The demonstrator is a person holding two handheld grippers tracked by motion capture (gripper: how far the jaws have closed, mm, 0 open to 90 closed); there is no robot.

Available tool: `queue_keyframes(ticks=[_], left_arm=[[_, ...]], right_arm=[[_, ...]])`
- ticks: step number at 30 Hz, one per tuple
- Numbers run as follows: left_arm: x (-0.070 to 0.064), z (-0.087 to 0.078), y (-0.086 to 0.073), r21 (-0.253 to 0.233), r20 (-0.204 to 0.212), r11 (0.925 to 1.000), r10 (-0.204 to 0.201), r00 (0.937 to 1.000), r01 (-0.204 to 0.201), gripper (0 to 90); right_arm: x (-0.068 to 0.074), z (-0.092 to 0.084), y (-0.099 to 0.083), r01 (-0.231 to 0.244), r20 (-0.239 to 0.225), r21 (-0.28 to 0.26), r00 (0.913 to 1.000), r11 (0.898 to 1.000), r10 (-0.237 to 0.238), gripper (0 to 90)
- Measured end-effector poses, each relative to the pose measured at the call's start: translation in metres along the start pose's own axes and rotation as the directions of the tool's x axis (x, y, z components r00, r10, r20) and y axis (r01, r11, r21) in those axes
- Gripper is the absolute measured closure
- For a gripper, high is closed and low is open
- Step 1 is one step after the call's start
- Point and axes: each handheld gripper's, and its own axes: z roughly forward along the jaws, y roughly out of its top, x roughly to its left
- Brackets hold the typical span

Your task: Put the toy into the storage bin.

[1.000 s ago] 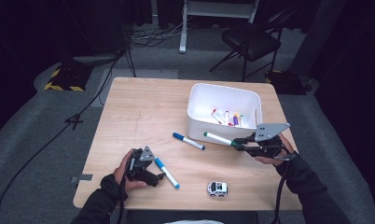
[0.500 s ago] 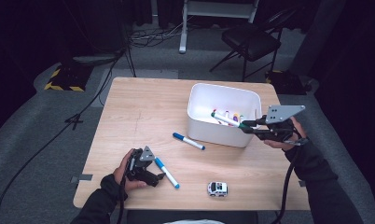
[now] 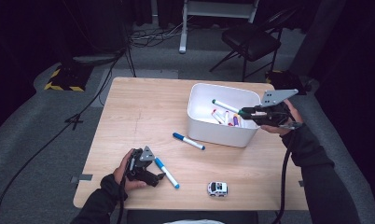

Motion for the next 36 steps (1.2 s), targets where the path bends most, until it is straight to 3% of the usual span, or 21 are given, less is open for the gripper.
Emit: queue_keyframes(ticks=[6,14,20,27,31,36], left_arm=[[0.0,0.0,0.0,0.0,-0.001,1.0,0.0,1.0,0.0,0.2],[0.0,0.0,0.0,-0.002,0.001,1.0,0.0,1.0,0.0,0.2],[0.0,0.0,0.0,0.002,0.0,1.0,0.002,1.0,-0.002,0.2],[0.0,0.0,0.0,0.0,0.001,1.0,0.002,1.0,-0.002,0.2],[0.0,0.0,0.0,0.0,0.0,1.0,0.001,1.0,-0.001,0.2],[0.0,0.0,0.0,0.0,0.0,1.0,0.0,1.0,0.0,0.2]], right_arm=[[-0.01,0.015,0.001,-0.014,0.001,0.034,0.9999,0.999,0.014,75.4],[-0.022,0.038,-0.001,-0.014,0.001,0.128,0.9999,0.992,0.014,75.3],[-0.027,0.052,-0.009,-0.028,-0.006,0.198,0.9995,0.98,0.03,75.3],[-0.029,0.064,-0.021,-0.011,-0.025,0.297,0.9995,0.955,0.019,75.3],[-0.029,0.063,-0.026,-0.033,-0.03,0.316,0.9986,0.948,0.044,75.3],[-0.031,0.059,-0.027,-0.042,-0.009,0.316,0.9988,0.948,0.048,73.6]])
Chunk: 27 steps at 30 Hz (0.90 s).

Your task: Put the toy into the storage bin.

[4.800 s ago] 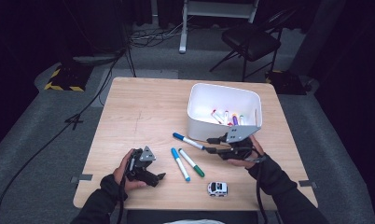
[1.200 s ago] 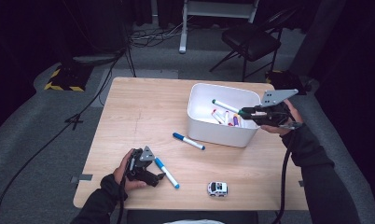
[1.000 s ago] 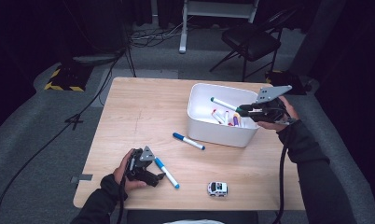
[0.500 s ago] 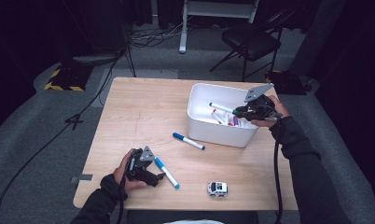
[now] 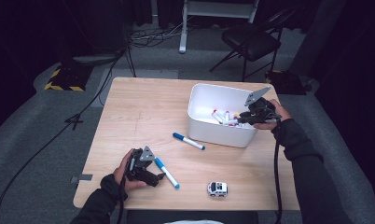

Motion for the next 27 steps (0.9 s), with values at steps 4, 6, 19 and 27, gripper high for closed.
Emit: queue_keyframes(ticks=[4,6,19,27], left_arm=[[0.0,0.0,0.0,0.001,0.002,1.0,0.001,1.0,-0.001,0.2],[0.0,0.0,0.0,0.002,0.002,1.0,0.001,1.0,-0.001,0.2],[0.0,-0.001,-0.002,0.005,0.01,0.9998,-0.022,0.9997,0.022,0.2],[0.003,-0.002,-0.002,0.005,-0.009,0.9998,-0.019,0.9998,0.019,0.1]], right_arm=[[0.001,-0.006,-0.001,-0.013,-0.006,-0.044,0.9999,0.999,0.013,69.9],[0.003,-0.011,-0.001,-0.029,0.008,-0.064,0.9995,0.998,0.029,68.4],[0.065,-0.036,0.012,-0.046,-0.008,-0.397,0.9989,0.917,0.047,60.9],[0.112,-0.014,0.019,0.0,-0.091,-0.416,0.995,0.909,-0.041,58.9]])
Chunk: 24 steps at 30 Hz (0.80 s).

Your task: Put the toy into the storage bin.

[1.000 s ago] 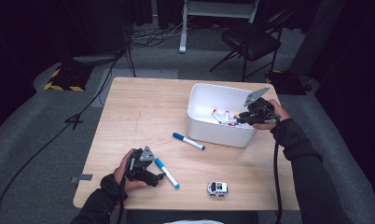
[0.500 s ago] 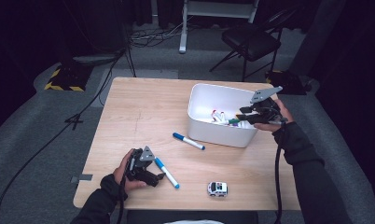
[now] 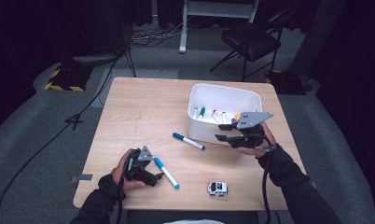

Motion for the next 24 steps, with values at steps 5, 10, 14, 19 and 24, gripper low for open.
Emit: queue_keyframes(ticks=[5,10,14,19,24], left_arm=[[0.001,0.004,0.006,0.006,0.001,1.0,0.002,1.0,-0.002,0.1],[-0.001,0.008,0.008,-0.001,0.003,0.9999,-0.014,0.9999,0.014,0.2],[0.001,0.005,0.007,0.001,-0.011,1.0,0.004,0.9999,-0.004,0.5],[0.004,0.001,0.001,-0.004,-0.004,1.0,0.002,1.0,-0.002,0.5],[0.008,-0.003,-0.004,0.001,-0.015,0.9999,-0.012,0.9998,0.012,0.4]], right_arm=[[0.015,0.026,-0.009,0.004,-0.066,0.035,0.9978,0.999,-0.001,58.4],[0.025,0.056,-0.017,-0.002,-0.112,0.076,0.9937,0.997,0.011,57.9],[0.033,0.08,-0.016,-0.004,-0.143,0.094,0.9896,0.996,0.017,57.7],[0.041,0.107,-0.013,0.003,-0.178,0.114,0.9838,0.993,0.018,57.4],[0.05,0.128,-0.01,0.004,-0.203,0.132,0.9788,0.991,0.024,55.8]])
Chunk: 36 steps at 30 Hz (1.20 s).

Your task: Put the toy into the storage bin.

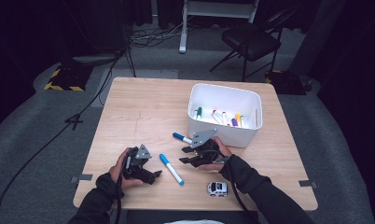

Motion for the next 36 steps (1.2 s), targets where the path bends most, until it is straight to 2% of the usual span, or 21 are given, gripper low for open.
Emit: queue_keyframes(ticks=[2,9,11,12,14,16,20,25,30,31,34,36], left_arm=[[-0.001,0.001,0.001,-0.002,0.004,0.9999,-0.016,0.9999,0.016,0.2],[0.004,-0.002,-0.002,-0.002,-0.008,1.0,-0.006,0.9999,0.006,0.2],[0.004,-0.002,-0.004,-0.001,0.007,0.9997,-0.024,0.9997,0.024,0.2],[0.006,-0.003,-0.003,-0.003,-0.006,1.0,-0.006,1.0,0.006,0.2],[0.006,-0.003,-0.004,-0.003,-0.006,1.0,-0.005,1.0,0.005,0.2],[0.006,-0.003,-0.004,-0.003,-0.007,1.0,-0.006,1.0,0.006,0.2],[0.006,-0.003,-0.004,-0.001,-0.006,1.0,-0.006,1.0,0.006,0.2],[0.006,-0.003,-0.004,-0.001,-0.006,1.0,-0.003,1.0,0.003,0.2],[0.006,-0.003,-0.004,-0.004,-0.007,1.0,-0.006,1.0,0.006,0.2],[0.006,-0.003,-0.004,-0.004,-0.007,1.0,-0.006,1.0,0.006,0.2],[0.006,-0.003,-0.004,-0.005,-0.006,1.0,-0.005,1.0,0.005,0.2],[0.006,-0.003,-0.004,-0.004,-0.006,1.0,-0.006,1.0,0.006,0.2]], right_arm=[[0.0,0.006,0.001,0.006,-0.009,0.006,0.9999,1.0,-0.006,55.3],[0.0,0.031,0.007,-0.009,-0.032,0.047,0.9994,0.999,0.01,51.0],[0.0,0.037,0.009,-0.012,-0.037,0.05,0.9992,0.999,0.014,49.4],[0.0,0.039,0.009,-0.016,-0.038,0.055,0.9991,0.998,0.018,48.9],[0.0,0.044,0.011,-0.019,-0.047,0.06,0.9987,0.998,0.022,47.6],[0.001,0.049,0.013,-0.026,-0.028,0.075,0.9992,0.997,0.028,46.1],[0.005,0.056,0.019,-0.01,-0.045,0.087,0.9989,0.996,0.014,44.5],[0.006,0.066,0.023,-0.03,-0.022,0.106,0.9992,0.994,0.033,43.6],[0.0,0.073,0.02,-0.052,0.034,0.146,0.9983,0.988,0.047,45.5],[-0.001,0.074,0.02,-0.061,0.037,0.136,0.9977,0.989,0.056,46.1],[-0.004,0.072,0.019,-0.07,0.062,0.137,0.9961,0.988,0.062,55.8],[-0.004,0.07,0.019,-0.056,0.049,0.144,0.9976,0.988,0.049,61.4]])
